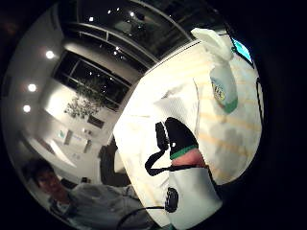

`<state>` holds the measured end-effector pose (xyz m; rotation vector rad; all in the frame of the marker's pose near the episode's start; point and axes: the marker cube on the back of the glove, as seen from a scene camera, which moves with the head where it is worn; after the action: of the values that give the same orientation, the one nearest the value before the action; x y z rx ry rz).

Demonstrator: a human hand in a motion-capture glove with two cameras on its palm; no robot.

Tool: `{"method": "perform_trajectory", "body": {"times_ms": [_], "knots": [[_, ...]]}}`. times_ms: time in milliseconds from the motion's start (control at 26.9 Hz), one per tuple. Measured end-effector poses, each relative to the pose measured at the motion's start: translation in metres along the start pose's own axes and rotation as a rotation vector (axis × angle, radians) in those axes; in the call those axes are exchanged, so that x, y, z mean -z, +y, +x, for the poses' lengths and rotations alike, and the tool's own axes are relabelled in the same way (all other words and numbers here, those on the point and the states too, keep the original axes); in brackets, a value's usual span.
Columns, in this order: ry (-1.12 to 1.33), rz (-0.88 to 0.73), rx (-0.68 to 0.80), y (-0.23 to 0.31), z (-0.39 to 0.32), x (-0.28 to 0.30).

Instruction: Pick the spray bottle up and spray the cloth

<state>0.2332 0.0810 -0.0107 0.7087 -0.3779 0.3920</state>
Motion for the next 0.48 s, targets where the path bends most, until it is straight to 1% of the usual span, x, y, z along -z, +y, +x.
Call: {"method": "perform_trajectory", "body": {"times_ms": [223,410,484], "knots": [[-0.131,0.016,-0.115,-0.024,0.021,-0.023],[-0.220,0.191,-0.178,-0.055,0.036,-0.044],[-0.247,0.153,-0.212,-0.057,0.038,-0.051]]}}
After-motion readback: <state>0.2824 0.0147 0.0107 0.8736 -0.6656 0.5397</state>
